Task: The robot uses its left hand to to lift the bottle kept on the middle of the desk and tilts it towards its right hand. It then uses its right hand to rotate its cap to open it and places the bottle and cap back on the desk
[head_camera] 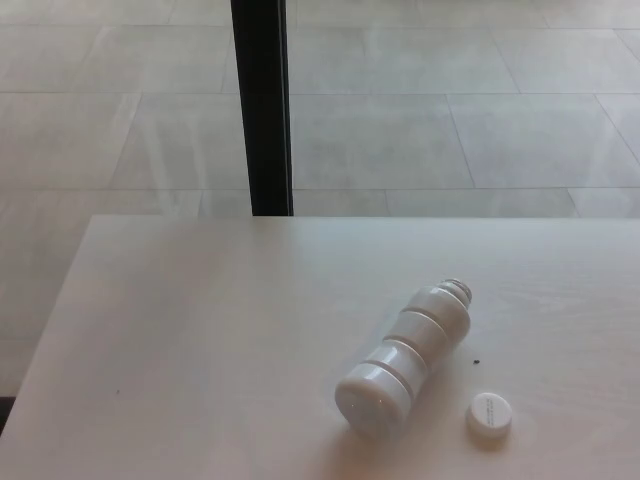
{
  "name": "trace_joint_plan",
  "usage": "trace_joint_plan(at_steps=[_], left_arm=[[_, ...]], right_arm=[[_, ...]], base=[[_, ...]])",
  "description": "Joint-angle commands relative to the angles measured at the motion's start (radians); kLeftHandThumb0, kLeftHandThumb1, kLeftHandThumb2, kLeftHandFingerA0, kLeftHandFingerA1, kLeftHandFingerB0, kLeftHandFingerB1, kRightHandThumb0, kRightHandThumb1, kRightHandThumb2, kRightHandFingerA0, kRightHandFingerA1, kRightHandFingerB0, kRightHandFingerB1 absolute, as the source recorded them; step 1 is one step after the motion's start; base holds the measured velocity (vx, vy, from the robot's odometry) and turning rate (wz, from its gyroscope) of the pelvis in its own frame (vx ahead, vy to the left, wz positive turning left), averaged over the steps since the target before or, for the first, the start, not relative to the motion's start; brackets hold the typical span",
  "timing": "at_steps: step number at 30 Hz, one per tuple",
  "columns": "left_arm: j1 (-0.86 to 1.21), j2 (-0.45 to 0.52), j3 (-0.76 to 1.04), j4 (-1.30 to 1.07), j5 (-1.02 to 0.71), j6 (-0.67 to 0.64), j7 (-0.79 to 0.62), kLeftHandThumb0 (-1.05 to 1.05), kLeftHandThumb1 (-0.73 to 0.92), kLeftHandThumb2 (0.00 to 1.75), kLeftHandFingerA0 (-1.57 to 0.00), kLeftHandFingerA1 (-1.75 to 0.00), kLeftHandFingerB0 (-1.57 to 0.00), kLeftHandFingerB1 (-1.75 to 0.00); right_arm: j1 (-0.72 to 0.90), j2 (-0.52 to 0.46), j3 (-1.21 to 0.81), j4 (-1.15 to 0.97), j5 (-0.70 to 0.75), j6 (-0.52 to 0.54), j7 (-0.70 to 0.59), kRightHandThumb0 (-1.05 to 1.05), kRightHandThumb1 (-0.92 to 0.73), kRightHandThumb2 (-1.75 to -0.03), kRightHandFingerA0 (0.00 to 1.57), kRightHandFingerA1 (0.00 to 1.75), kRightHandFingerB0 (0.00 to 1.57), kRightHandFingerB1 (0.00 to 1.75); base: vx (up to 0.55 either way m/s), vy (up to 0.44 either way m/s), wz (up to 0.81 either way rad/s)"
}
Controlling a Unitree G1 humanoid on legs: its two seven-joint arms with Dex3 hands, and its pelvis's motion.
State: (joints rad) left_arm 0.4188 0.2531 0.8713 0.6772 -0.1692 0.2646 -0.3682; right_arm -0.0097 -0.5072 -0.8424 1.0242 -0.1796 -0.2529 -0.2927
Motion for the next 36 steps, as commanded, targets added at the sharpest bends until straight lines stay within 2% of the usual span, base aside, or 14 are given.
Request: trace_joint_plan(at_steps=[1,2,5,6,7,12,14,19,20,21,27,29,30,36], left_arm=[[0.029,0.0,0.186,0.284,-0.202,-0.077,0.112,-0.69,0.82,0.65,0.0,-0.36,-0.17,-0.48],[0.032,0.005,0.183,0.312,-0.198,-0.094,0.096,-0.73,0.63,0.95,-0.01,-0.39,-0.17,-0.53],[0.045,0.012,0.149,0.328,-0.163,-0.131,0.069,-0.71,0.6,0.92,-0.03,-0.41,-0.19,-0.5],[0.049,0.018,0.12,0.305,-0.141,-0.11,0.051,-0.71,0.79,0.63,-0.01,-0.42,-0.06,-0.36],[0.038,0.027,0.118,0.318,-0.144,-0.106,0.046,-0.74,0.6,0.94,0.0,-0.38,-0.03,-0.33],[0.04,0.027,0.094,0.31,-0.138,-0.111,0.035,-0.73,0.6,0.95,0.0,-0.42,0.0,-0.33],[0.052,0.031,0.063,0.312,-0.112,-0.14,0.034,-0.72,0.62,0.97,0.0,-0.44,-0.02,-0.34],[0.038,0.05,0.062,0.34,-0.134,-0.135,0.04,-0.7,0.6,0.94,-0.02,-0.48,-0.02,-0.36],[0.032,0.062,0.062,0.366,-0.14,-0.14,0.036,-0.69,0.77,0.64,-0.06,-0.46,-0.06,-0.3],[0.038,0.06,0.059,0.348,-0.149,-0.131,0.03,-0.74,0.6,0.94,-0.02,-0.46,-0.02,-0.33],[0.066,0.07,0.018,0.313,-0.171,-0.125,0.01,-0.71,0.62,0.96,0.0,-0.44,-0.03,-0.36],[0.053,0.084,0.001,0.346,-0.164,-0.145,0.011,-0.67,0.8,0.63,-0.05,-0.41,-0.08,-0.32],[0.045,0.091,-0.002,0.368,-0.172,-0.139,0.016,-0.74,0.63,0.93,-0.03,-0.47,-0.06,-0.38],[0.035,0.103,-0.038,0.404,-0.183,-0.169,-0.012,-0.72,0.6,0.92,-0.02,-0.42,-0.08,-0.44]], right_arm=[[0.01,0.137,-0.196,0.187,0.379,0.146,0.226,-0.41,-0.44,-1.03,0.05,0.59,0.0,0.54],[0.001,0.142,-0.199,0.191,0.379,0.133,0.215,-0.71,-0.68,-0.6,0.19,1.18,0.07,0.59],[-0.006,0.164,-0.207,0.182,0.398,0.145,0.267,-0.7,-0.62,-0.59,0.71,1.45,0.17,0.61],[0.004,0.178,-0.174,0.176,0.369,0.132,0.295,-0.73,-0.5,-0.9,0.35,0.84,0.13,0.57],[0.018,0.184,-0.159,0.174,0.357,0.111,0.318,-0.71,-0.67,-0.58,0.11,0.82,0.17,0.56],[0.027,0.19,-0.146,0.18,0.363,0.103,0.358,-0.71,-0.53,-0.9,0.27,0.79,0.12,0.57],[0.033,0.19,-0.134,0.175,0.365,0.104,0.353,-0.69,-0.67,-0.6,0.42,1.26,0.14,0.56],[0.059,0.197,-0.106,0.162,0.385,0.096,0.371,-0.72,-0.54,-0.89,0.42,0.89,0.13,0.55],[0.055,0.193,-0.1,0.17,0.391,0.101,0.373,-0.74,-0.53,-0.89,0.49,0.93,0.13,0.56],[0.056,0.192,-0.09,0.172,0.395,0.102,0.38,-0.72,-0.54,-0.88,0.53,0.98,0.14,0.55],[0.067,0.197,-0.024,0.18,0.409,0.072,0.382,-0.73,-0.54,-0.91,0.4,0.83,0.14,0.55],[0.062,0.198,-0.008,0.172,0.42,0.075,0.381,-0.69,-0.68,-0.61,0.52,1.13,0.16,0.5],[0.064,0.201,0.018,0.17,0.412,0.063,0.38,-0.75,-0.56,-0.91,0.47,0.93,0.14,0.54],[0.073,0.196,0.074,0.175,0.427,0.057,0.399,-0.7,-0.55,-0.92,0.25,0.71,0.11,0.52]], base=[[0.0,0.0,0.0],[0.0,0.0,0.0],[0.0,0.0,0.0],[0.0,0.0,0.0],[0.0,0.0,0.0],[0.0,0.0,0.0],[0.0,0.0,0.0],[0.0,0.0,0.0],[0.0,0.0,0.0],[0.0,0.0,0.0],[0.0,0.0,0.0],[0.0,0.0,0.0],[0.0,0.0,0.0],[0.0,0.0,0.0]])
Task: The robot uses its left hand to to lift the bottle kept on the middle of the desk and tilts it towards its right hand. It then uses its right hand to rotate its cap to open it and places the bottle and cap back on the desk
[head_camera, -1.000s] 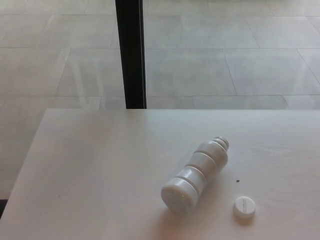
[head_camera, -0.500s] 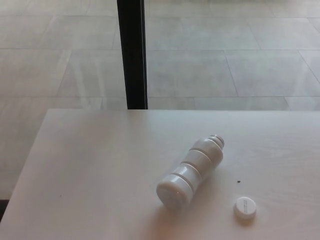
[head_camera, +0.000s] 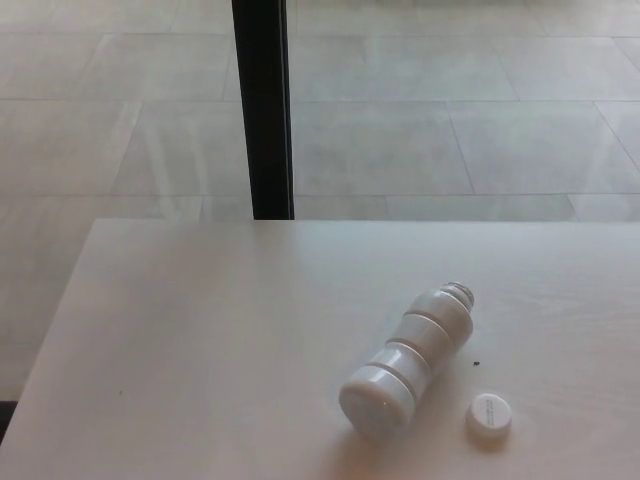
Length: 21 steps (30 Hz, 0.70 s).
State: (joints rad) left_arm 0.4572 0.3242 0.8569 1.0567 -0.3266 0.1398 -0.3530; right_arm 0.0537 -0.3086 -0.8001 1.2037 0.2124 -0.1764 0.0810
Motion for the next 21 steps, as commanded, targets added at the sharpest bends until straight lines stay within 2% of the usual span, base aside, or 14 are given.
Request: trace_joint_plan(at_steps=[1,2,4,6,7,9,10,12,13,16,17,18,20,21], left_arm=[[0.008,0.03,-0.032,0.03,-0.025,-0.052,-0.032,-0.72,0.6,0.92,-0.02,-0.42,-0.08,-0.44],[0.02,0.024,-0.04,0.009,-0.028,-0.056,-0.041,-0.7,0.59,0.92,-0.02,-0.45,-0.07,-0.46],[0.037,0.022,-0.05,-0.027,-0.035,-0.031,-0.034,-0.72,0.63,0.91,-0.04,-0.5,-0.06,-0.47],[0.044,0.026,-0.056,-0.045,-0.035,-0.006,-0.018,-0.71,0.62,0.9,-0.03,-0.49,-0.06,-0.45],[0.026,0.041,-0.063,0.017,-0.03,-0.041,-0.027,-0.67,0.8,0.64,-0.05,-0.4,-0.12,-0.37],[0.031,0.042,-0.067,0.019,-0.041,-0.043,-0.031,-0.72,0.62,0.91,-0.03,-0.48,-0.06,-0.46],[0.028,0.044,-0.062,0.017,-0.05,-0.027,-0.026,-0.71,0.61,0.89,-0.04,-0.49,-0.06,-0.46],[0.03,0.032,-0.064,0.018,-0.054,-0.075,-0.043,-0.64,0.78,0.63,-0.03,-0.45,-0.08,-0.38],[0.032,0.038,-0.078,0.019,-0.045,-0.071,-0.051,-0.7,0.61,0.93,-0.01,-0.43,-0.07,-0.43],[0.036,0.038,-0.08,0.0,-0.057,-0.04,-0.027,-0.37,0.53,1.06,-0.04,-0.55,0.0,-0.5],[0.042,0.036,-0.086,-0.006,-0.054,-0.043,-0.029,-0.38,0.53,1.06,-0.03,-0.54,0.0,-0.5],[0.026,0.042,-0.073,0.024,-0.069,-0.041,-0.019,-0.64,0.77,0.63,-0.03,-0.44,-0.11,-0.38],[0.027,0.043,-0.077,0.037,-0.068,-0.064,-0.031,-0.65,0.79,0.64,-0.05,-0.39,-0.11,-0.37],[0.029,0.044,-0.082,0.035,-0.065,-0.063,-0.029,-0.71,0.62,0.89,-0.03,-0.47,-0.07,-0.45]], right_arm=[[0.032,-0.011,0.032,-0.004,0.045,-0.022,0.033,-0.7,-0.55,-0.92,0.25,0.71,0.11,0.52],[0.031,-0.011,0.038,-0.004,0.047,-0.02,0.036,-0.68,-0.7,-0.6,0.12,0.71,0.15,0.46],[0.033,-0.012,0.076,-0.004,0.027,-0.024,0.018,-0.72,-0.55,-0.91,0.17,0.65,0.11,0.52],[0.034,-0.009,0.082,-0.005,0.038,-0.024,0.027,-0.71,-0.55,-0.9,0.16,0.64,0.11,0.52],[0.039,-0.009,0.091,-0.006,0.044,-0.03,0.048,-0.69,-0.73,-0.61,0.11,0.68,0.11,0.46],[0.041,-0.007,0.098,-0.009,0.055,-0.033,0.045,-0.68,-0.71,-0.61,0.1,0.7,0.13,0.47],[0.044,-0.008,0.109,-0.013,0.049,-0.032,0.036,-0.7,-0.55,-0.91,0.2,0.69,0.11,0.53],[0.05,-0.006,0.108,-0.019,0.069,-0.033,0.053,-0.69,-0.7,-0.6,0.11,0.75,0.12,0.48],[0.05,-0.007,0.107,-0.019,0.076,-0.029,0.056,-0.68,-0.72,-0.63,0.07,0.74,0.1,0.48],[0.047,-0.008,0.104,-0.013,0.089,-0.024,0.054,-0.69,-0.7,-0.59,0.12,0.76,0.13,0.48],[0.049,-0.01,0.111,-0.013,0.086,-0.022,0.056,-0.69,-0.71,-0.6,0.12,0.78,0.12,0.49],[0.059,-0.014,0.12,-0.012,0.08,-0.029,0.06,-0.68,-0.72,-0.61,0.09,0.72,0.12,0.45],[0.061,-0.013,0.125,-0.016,0.085,-0.031,0.058,-0.67,-0.73,-0.63,0.07,0.71,0.14,0.48],[0.063,-0.015,0.138,-0.015,0.074,-0.033,0.05,-0.69,-0.72,-0.6,0.11,0.74,0.13,0.47]], base=[[0.0,0.0,0.0],[0.0,0.0,0.0],[0.0,0.0,0.0],[0.0,0.0,0.0],[0.0,0.0,0.0],[0.0,0.0,0.0],[0.0,0.0,0.0],[0.0,0.0,0.0],[0.0,0.0,0.0],[0.0,0.0,0.0],[0.0,0.0,0.0],[0.0,0.0,0.0],[0.0,0.0,0.0],[0.0,0.0,0.0]])
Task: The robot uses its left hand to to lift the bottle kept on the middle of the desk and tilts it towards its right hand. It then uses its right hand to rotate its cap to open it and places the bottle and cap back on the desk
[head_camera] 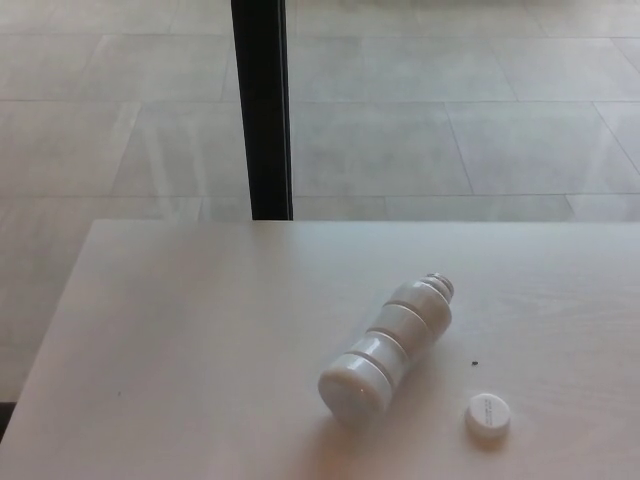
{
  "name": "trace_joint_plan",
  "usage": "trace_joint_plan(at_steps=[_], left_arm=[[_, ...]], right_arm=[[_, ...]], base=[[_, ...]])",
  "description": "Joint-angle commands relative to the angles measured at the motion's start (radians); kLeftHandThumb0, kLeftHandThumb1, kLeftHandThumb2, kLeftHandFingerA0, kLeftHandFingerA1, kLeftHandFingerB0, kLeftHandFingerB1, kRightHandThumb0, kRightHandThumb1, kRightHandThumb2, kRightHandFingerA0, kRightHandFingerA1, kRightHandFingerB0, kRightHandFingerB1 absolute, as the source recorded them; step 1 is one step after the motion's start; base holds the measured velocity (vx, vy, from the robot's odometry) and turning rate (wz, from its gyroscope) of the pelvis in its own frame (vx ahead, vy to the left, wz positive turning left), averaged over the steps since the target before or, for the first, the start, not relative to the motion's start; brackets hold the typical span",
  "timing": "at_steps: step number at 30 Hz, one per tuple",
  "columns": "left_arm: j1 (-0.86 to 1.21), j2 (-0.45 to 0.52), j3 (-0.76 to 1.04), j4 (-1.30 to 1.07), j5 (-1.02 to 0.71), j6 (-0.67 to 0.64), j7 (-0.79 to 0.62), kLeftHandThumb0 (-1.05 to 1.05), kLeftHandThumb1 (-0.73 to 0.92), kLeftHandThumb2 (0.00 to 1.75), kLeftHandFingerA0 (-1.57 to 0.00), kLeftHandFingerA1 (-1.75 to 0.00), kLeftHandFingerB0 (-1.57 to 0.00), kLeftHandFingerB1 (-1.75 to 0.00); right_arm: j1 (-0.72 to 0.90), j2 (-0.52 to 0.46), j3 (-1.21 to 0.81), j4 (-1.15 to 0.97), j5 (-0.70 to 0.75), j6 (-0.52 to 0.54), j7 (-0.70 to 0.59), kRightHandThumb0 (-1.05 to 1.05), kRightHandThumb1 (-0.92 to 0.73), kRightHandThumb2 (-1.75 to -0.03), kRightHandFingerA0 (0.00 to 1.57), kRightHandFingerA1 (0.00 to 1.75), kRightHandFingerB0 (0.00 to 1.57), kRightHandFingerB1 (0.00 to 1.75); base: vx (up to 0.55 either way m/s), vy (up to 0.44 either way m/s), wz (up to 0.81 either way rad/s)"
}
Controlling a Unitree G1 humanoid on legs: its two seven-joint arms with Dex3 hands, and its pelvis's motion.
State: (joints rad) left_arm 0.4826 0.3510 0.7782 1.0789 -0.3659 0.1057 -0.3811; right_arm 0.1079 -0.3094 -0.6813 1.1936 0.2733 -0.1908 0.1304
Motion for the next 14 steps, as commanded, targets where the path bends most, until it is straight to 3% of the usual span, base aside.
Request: trace_joint_plan(at_steps=[1,3,4,5,6,8,9,10,11,12,13,14], left_arm=[[0.005,0.019,-0.012,0.011,-0.017,-0.034,0.01,-0.38,0.53,1.07,-0.03,-0.55,0.0,-0.5],[0.015,0.024,-0.018,0.013,-0.016,-0.031,0.003,-0.39,0.52,1.06,-0.03,-0.54,0.0,-0.51],[0.012,0.033,-0.036,0.024,0.001,-0.04,0.001,-0.7,0.82,0.63,-0.06,-0.46,-0.12,-0.41],[0.01,0.037,-0.045,0.029,0.006,-0.042,0.006,-0.39,0.51,1.06,-0.02,-0.54,0.0,-0.5],[0.009,0.035,-0.042,0.029,-0.002,-0.041,0.014,-0.38,0.53,1.07,-0.02,-0.54,0.0,-0.51],[0.0,0.038,-0.041,0.041,-0.012,-0.055,0.01,-0.37,0.54,1.07,-0.03,-0.54,0.0,-0.5],[-0.004,0.037,-0.034,0.048,-0.024,-0.055,0.005,-0.7,0.63,0.87,-0.04,-0.48,-0.07,-0.46],[0.007,0.031,-0.034,0.029,-0.029,-0.054,-0.006,-0.71,0.63,0.9,-0.04,-0.47,-0.06,-0.45],[0.011,0.029,-0.035,0.021,-0.03,-0.055,-0.01,-0.71,0.63,0.9,-0.04,-0.47,-0.06,-0.45],[0.015,0.031,-0.039,0.015,-0.029,-0.051,-0.011,-0.67,0.79,0.64,-0.05,-0.47,-0.11,-0.41],[0.02,0.03,-0.041,0.005,-0.029,-0.048,-0.012,-0.7,0.63,0.89,-0.05,-0.5,-0.06,-0.47],[0.02,0.03,-0.041,0.005,-0.029,-0.048,-0.012,-0.7,0.63,0.89,-0.05,-0.5,-0.06,-0.47]], right_arm=[[0.009,-0.015,0.024,-0.004,0.011,-0.021,-0.005,-0.69,-0.73,-0.61,0.1,0.73,0.12,0.47],[0.012,-0.012,0.022,-0.001,0.024,-0.022,-0.003,-0.69,-0.71,-0.6,0.14,0.75,0.13,0.48],[0.011,-0.013,0.021,0.003,0.029,-0.023,0.005,-0.69,-0.71,-0.6,0.11,0.73,0.12,0.46],[0.012,-0.015,0.026,0.004,0.026,-0.023,0.006,-0.72,-0.56,-0.91,0.15,0.67,0.08,0.52],[0.015,-0.017,0.037,0.002,0.017,-0.026,0.006,-0.7,-0.74,-0.61,0.09,0.73,0.1,0.47],[0.013,-0.016,0.043,0.006,0.018,-0.032,-0.001,-0.69,-0.73,-0.62,0.07,0.69,0.1,0.46],[0.016,-0.017,0.048,0.007,0.018,-0.041,0.008,-0.38,-0.48,-1.05,0.05,0.57,0.0,0.52],[0.015,-0.015,0.042,0.007,0.029,-0.041,0.013,-0.68,-0.72,-0.61,0.04,0.69,0.11,0.46],[0.014,-0.014,0.039,0.007,0.035,-0.04,0.015,-0.68,-0.72,-0.61,0.04,0.69,0.11,0.46],[0.013,-0.017,0.047,0.011,0.027,-0.036,0.006,-0.68,-0.73,-0.62,0.06,0.68,0.12,0.45],[0.012,-0.018,0.048,0.011,0.026,-0.033,0.002,-0.69,-0.73,-0.62,0.06,0.7,0.13,0.46],[0.012,-0.018,0.048,0.011,0.026,-0.033,0.002,-0.69,-0.73,-0.62,0.06,0.7,0.13,0.46]], base=[[0.0,0.0,0.0],[0.0,0.0,0.0],[0.0,0.0,0.0],[0.0,0.0,0.0],[0.0,0.0,0.0],[0.0,0.0,0.0],[0.0,0.0,0.0],[0.0,0.0,0.0],[0.0,0.0,0.0],[0.0,0.0,0.0],[0.0,0.0,0.0],[0.0,0.0,0.0]])
